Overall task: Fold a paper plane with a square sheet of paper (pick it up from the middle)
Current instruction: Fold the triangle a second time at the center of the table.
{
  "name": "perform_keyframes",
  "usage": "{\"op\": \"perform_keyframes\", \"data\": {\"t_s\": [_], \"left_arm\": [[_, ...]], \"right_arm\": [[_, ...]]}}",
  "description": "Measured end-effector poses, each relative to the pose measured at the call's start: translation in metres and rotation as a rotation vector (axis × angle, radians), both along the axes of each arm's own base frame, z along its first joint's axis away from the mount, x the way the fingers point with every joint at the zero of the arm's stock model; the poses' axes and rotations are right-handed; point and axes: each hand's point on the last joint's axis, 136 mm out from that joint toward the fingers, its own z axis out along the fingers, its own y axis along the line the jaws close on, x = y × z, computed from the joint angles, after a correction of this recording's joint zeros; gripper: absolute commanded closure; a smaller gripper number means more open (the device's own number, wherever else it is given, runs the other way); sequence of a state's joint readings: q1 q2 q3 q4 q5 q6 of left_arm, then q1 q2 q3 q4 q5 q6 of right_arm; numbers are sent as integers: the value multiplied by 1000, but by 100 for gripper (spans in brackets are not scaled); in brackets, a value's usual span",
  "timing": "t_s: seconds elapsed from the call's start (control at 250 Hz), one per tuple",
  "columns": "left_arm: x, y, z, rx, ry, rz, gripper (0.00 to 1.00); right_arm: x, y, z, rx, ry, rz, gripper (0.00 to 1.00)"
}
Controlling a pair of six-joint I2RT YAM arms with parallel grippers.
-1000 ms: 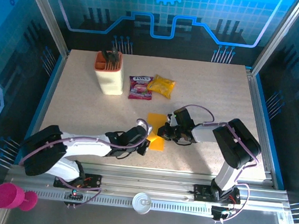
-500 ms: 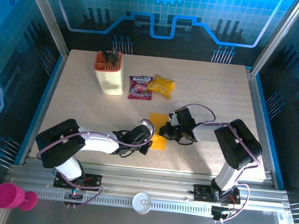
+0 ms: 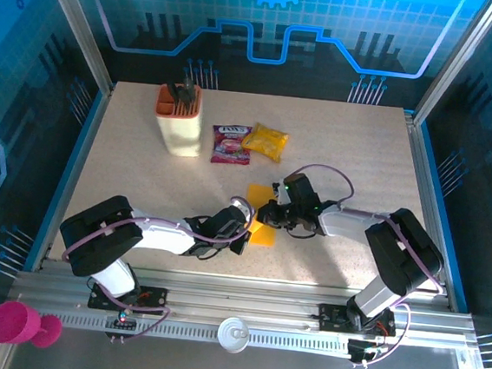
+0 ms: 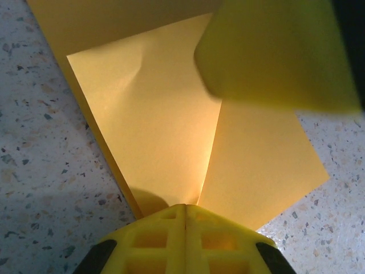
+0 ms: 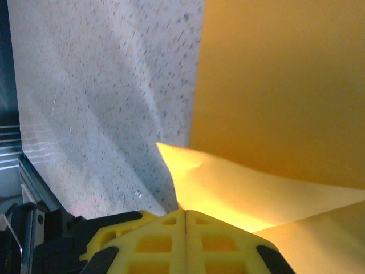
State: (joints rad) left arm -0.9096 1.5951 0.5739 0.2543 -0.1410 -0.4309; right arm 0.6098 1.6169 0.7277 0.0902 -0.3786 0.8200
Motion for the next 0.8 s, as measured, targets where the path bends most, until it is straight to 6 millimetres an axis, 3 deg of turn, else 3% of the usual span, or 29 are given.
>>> {"op": "perform_keyframes", "data": {"t_s": [0.168, 0.336, 0.803], "left_arm": [[0, 0, 0, 0, 0, 0, 100], [0, 0, 0, 0, 1, 0, 100], [0, -2, -1, -18, 6, 6, 100]], "right_arm": [[-15, 12, -17, -25, 39, 35, 100], [-14, 8, -36, -67, 72, 15, 100], [12, -20, -37, -55, 83, -65, 100]]}}
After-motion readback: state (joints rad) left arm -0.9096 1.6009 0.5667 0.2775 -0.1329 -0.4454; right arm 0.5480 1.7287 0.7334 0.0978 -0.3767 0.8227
